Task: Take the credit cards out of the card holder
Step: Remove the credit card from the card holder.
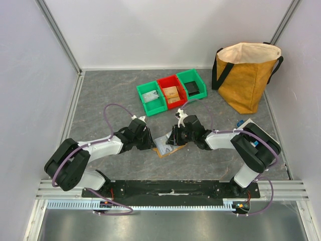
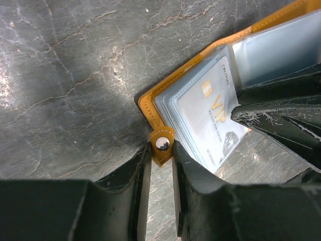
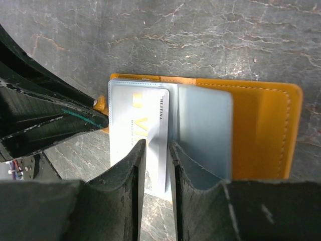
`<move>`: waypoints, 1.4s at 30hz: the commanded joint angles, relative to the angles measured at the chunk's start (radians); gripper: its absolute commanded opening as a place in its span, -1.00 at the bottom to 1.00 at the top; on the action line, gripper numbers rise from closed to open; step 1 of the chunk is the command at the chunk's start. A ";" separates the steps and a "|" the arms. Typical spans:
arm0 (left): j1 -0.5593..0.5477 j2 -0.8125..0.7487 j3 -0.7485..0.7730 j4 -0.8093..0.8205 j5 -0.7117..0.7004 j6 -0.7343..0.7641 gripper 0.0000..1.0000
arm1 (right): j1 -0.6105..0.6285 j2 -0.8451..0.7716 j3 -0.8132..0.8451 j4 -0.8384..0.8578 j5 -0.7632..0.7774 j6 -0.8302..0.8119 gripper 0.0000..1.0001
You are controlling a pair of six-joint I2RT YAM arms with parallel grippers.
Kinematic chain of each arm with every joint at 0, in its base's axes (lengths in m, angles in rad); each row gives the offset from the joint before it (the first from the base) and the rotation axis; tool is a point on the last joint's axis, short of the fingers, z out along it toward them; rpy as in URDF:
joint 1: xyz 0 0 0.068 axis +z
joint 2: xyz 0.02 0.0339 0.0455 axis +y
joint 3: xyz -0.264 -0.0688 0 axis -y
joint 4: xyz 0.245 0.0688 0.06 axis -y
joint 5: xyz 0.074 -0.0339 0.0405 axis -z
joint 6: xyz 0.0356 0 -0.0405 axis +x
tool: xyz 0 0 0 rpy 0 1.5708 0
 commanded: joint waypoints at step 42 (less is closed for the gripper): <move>-0.085 0.044 0.038 0.059 -0.053 -0.129 -0.63 | 0.007 -0.046 -0.029 -0.044 -0.009 -0.025 -0.29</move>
